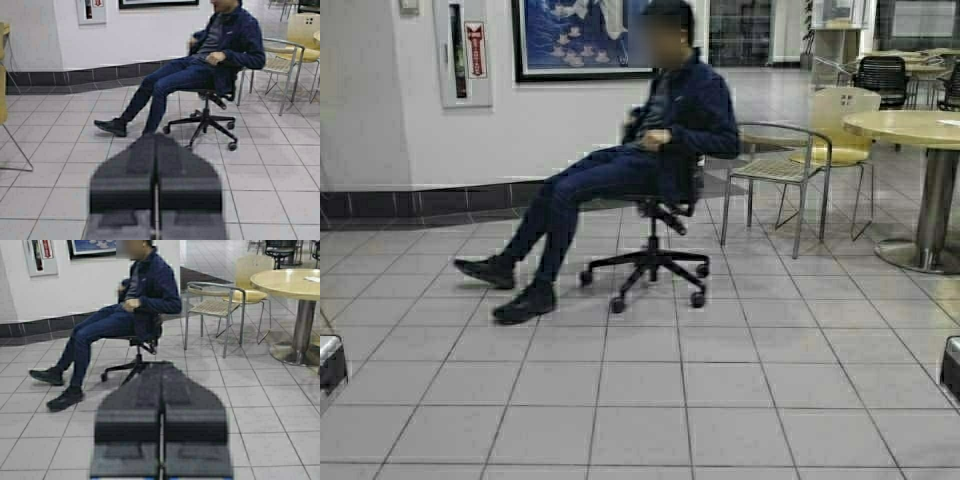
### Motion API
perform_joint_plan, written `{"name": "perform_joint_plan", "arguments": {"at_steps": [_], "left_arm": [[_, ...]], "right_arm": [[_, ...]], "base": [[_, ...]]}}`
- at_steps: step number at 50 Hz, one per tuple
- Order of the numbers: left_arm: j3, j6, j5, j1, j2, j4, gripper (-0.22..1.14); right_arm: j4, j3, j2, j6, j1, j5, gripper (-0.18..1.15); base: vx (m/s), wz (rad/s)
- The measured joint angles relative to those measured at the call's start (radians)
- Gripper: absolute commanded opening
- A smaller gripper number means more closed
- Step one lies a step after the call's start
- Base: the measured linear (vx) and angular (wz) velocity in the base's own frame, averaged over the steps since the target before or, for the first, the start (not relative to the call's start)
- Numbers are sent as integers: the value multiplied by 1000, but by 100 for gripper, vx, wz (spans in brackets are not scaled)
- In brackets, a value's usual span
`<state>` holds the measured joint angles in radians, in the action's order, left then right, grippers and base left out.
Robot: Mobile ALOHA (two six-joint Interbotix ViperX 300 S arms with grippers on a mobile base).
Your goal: Push the chairs under the table
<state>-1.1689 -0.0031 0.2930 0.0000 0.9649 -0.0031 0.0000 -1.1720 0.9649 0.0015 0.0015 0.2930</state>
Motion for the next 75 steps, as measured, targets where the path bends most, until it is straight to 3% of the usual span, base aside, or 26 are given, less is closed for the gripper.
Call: {"name": "perform_joint_plan", "arguments": {"at_steps": [5, 75], "left_arm": [[-5, -17, -29, -5, 23, 0, 5], [-6, -51, -48, -9, -48, 0, 2]], "right_arm": [[0, -9, 0, 0, 2, -9, 7], [-6, 9, -94, -6, 5, -60, 5]], "base": [[0, 0], [12, 1]]}}
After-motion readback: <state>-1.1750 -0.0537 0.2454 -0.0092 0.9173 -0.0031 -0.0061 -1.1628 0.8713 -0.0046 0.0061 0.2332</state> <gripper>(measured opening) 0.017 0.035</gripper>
